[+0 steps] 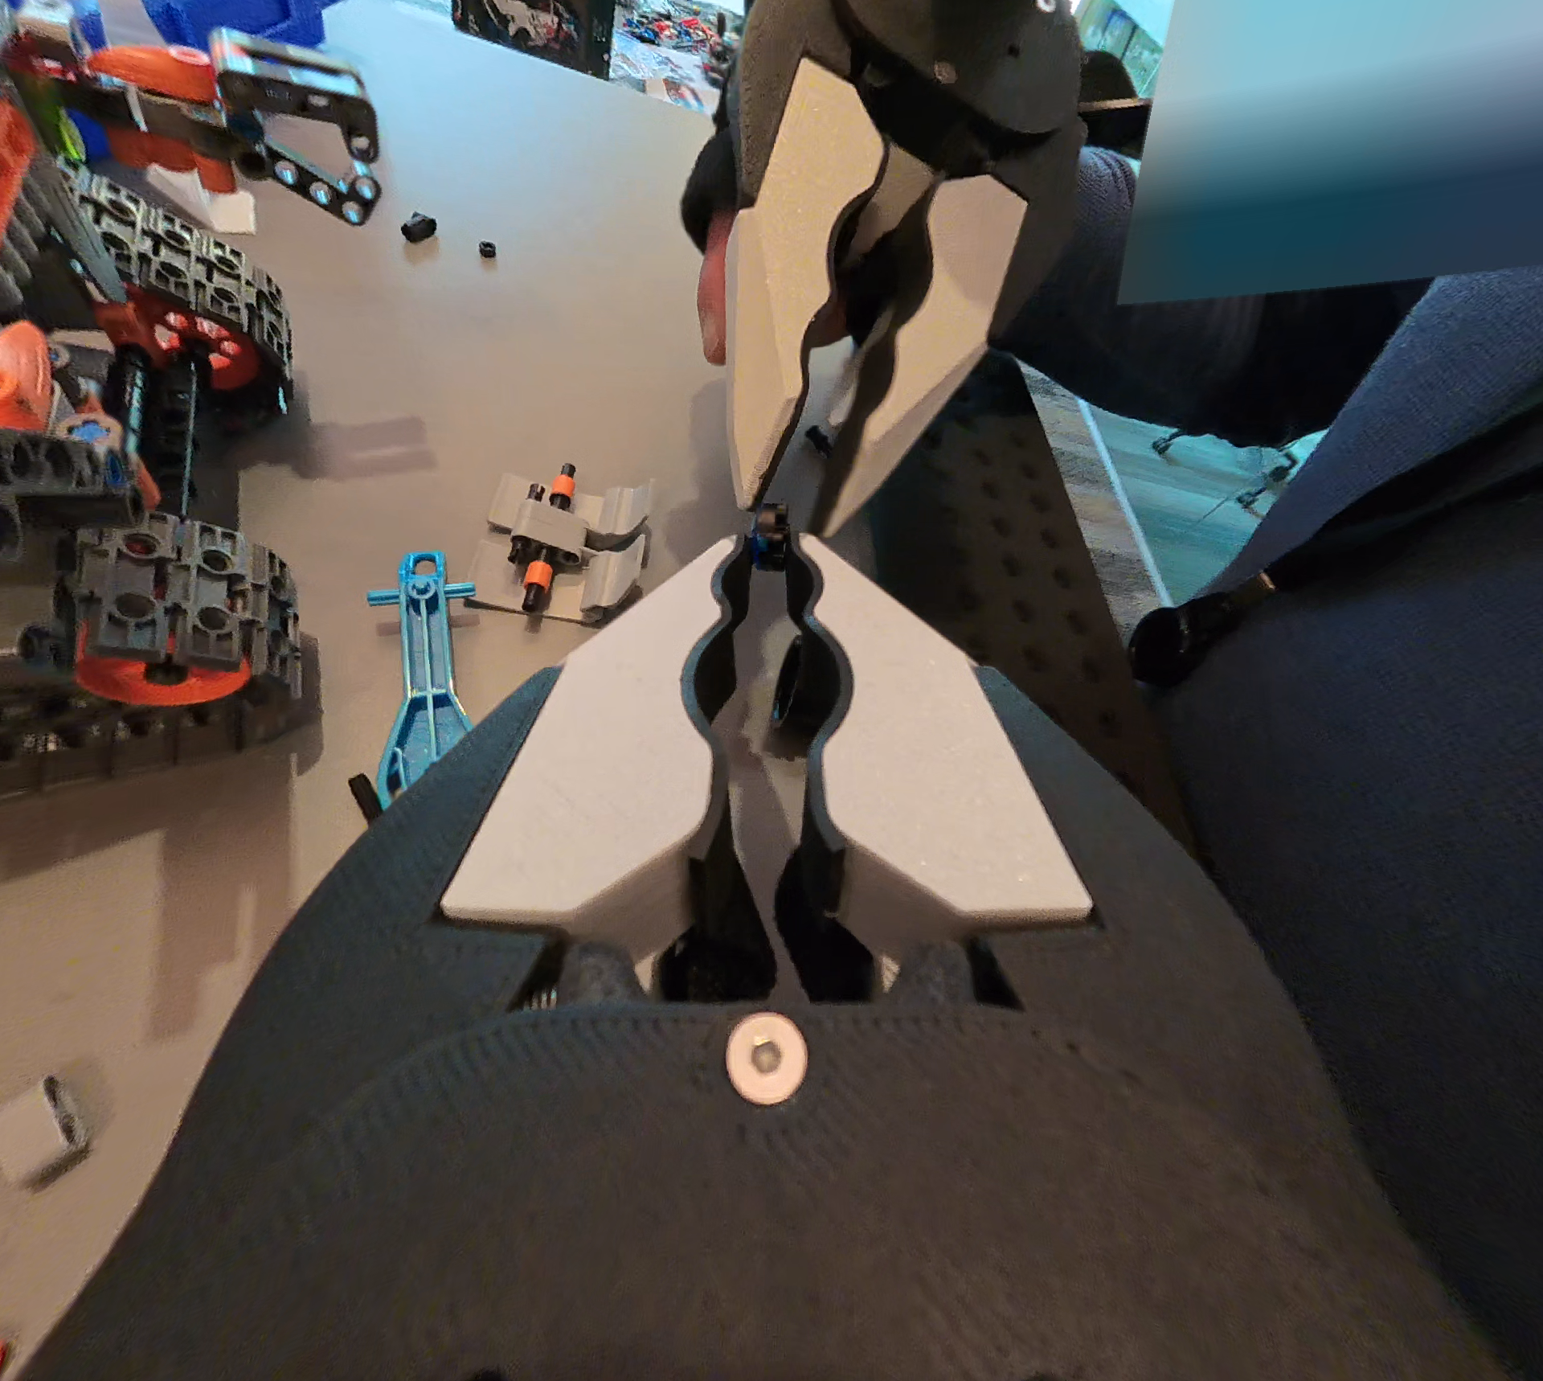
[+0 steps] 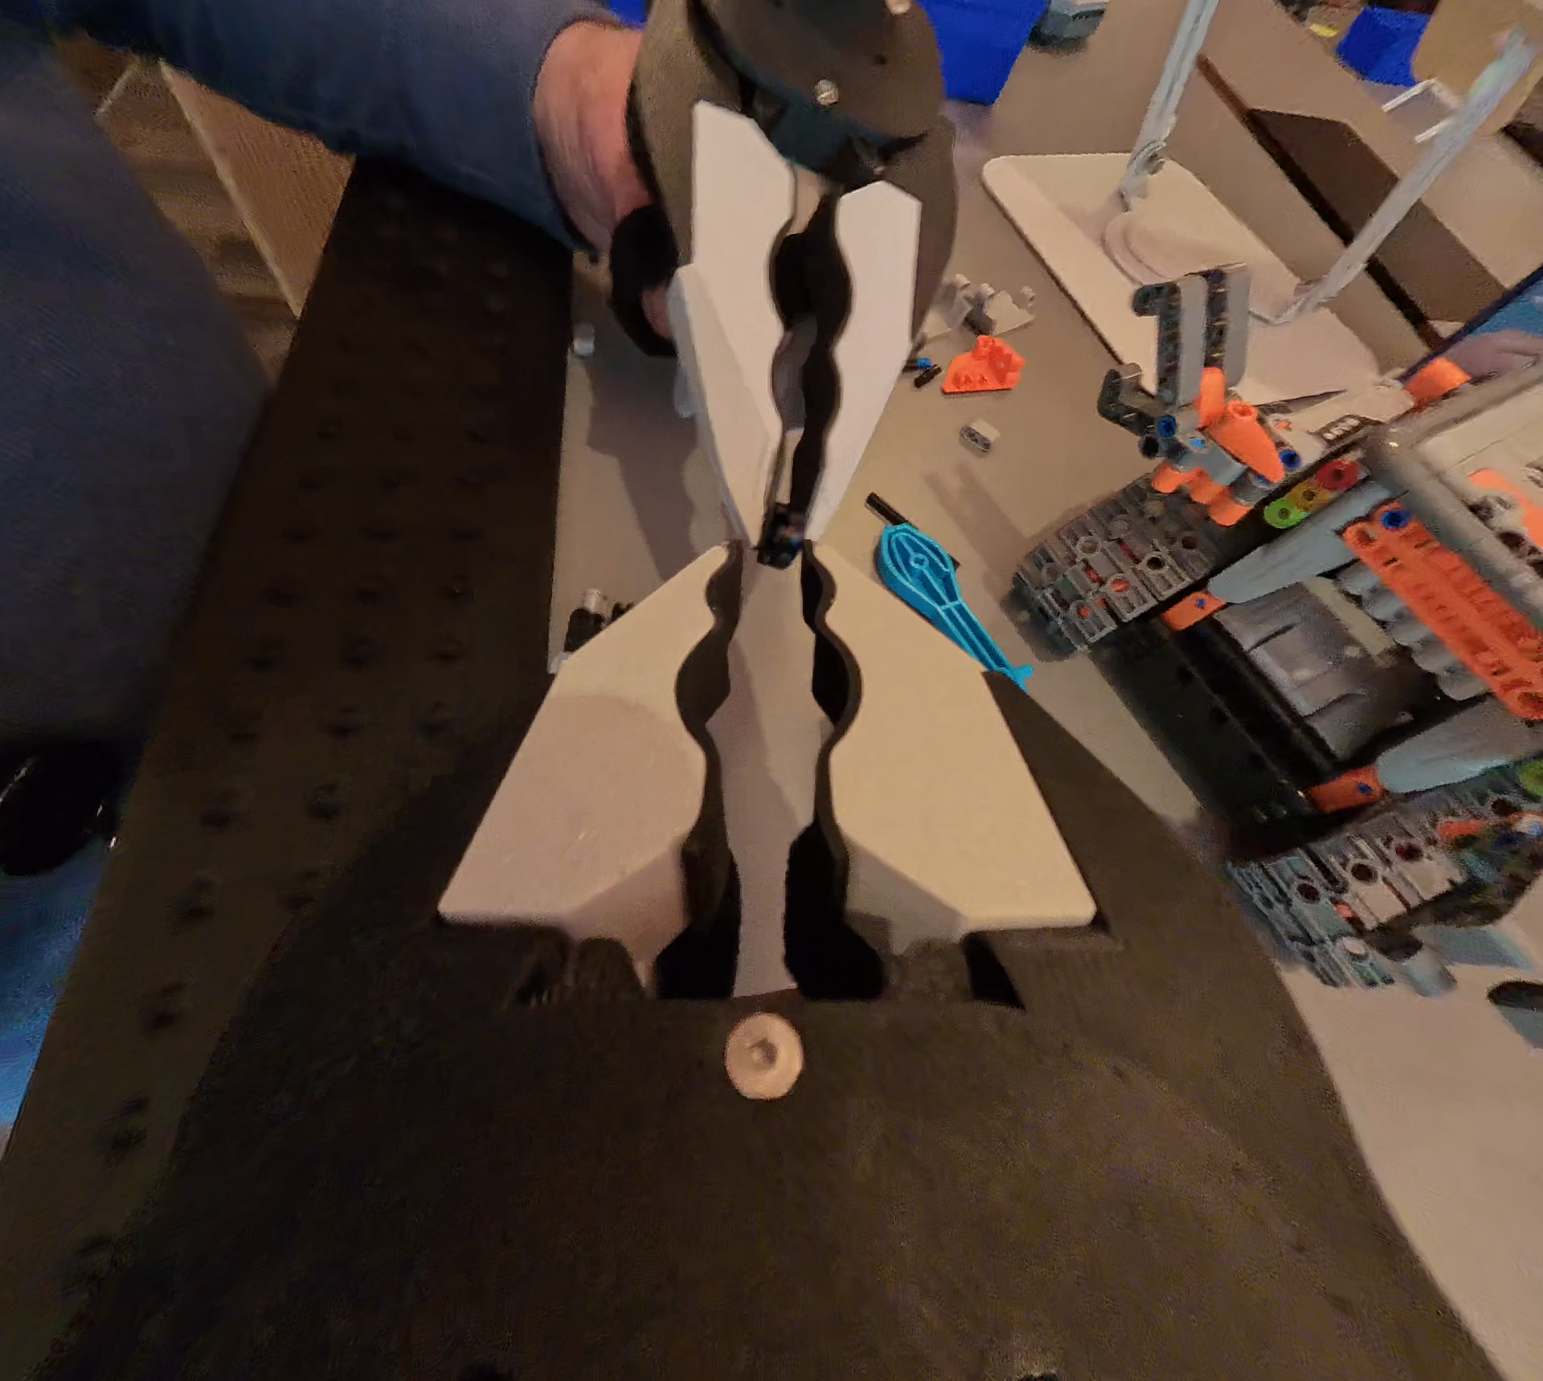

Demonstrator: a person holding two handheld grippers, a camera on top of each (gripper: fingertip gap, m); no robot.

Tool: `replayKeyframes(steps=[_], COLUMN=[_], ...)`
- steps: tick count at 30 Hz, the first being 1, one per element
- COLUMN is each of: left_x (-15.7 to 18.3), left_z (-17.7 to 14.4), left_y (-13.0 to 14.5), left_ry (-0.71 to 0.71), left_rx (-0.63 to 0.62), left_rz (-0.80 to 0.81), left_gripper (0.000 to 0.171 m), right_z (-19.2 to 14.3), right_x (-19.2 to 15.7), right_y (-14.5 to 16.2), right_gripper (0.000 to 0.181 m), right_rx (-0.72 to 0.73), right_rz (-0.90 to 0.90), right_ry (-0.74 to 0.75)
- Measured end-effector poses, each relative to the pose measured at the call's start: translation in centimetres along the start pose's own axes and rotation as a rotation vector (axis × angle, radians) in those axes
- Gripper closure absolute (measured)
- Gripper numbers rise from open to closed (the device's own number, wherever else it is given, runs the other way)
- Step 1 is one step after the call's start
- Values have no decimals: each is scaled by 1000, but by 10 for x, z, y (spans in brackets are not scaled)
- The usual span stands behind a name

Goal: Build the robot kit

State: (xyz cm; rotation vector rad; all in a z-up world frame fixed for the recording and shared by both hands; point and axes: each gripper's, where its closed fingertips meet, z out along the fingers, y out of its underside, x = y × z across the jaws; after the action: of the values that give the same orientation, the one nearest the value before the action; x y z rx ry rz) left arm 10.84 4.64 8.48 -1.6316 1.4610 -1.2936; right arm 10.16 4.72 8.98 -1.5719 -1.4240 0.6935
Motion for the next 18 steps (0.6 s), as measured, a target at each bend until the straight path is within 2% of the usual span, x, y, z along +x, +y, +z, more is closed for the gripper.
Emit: replayKeyframes(steps=[3,10,12,15,18], left_x=[3,4,5,8,13], left_z=[1,4,3,2,8], left_y=[-1,4,14,35,57], left_ry=[-4,-4,-14,-51,-65], left_rx=[1,-14,-81,-210,-324], left_rz=[33,40,62,122,174], left_gripper=[166,162,144,128,122], right_z=[-1,-2,-3,-1,4], right_x=[1,-1,0,-3,-8], right_y=[-4,0,9,27,40], right_gripper=[177,178,178,178,178], right_rx=[49,63,31,-38,-95], right_rz=[74,117,123,135,148], right_ry=[-15,-17,-11,-18,-41])
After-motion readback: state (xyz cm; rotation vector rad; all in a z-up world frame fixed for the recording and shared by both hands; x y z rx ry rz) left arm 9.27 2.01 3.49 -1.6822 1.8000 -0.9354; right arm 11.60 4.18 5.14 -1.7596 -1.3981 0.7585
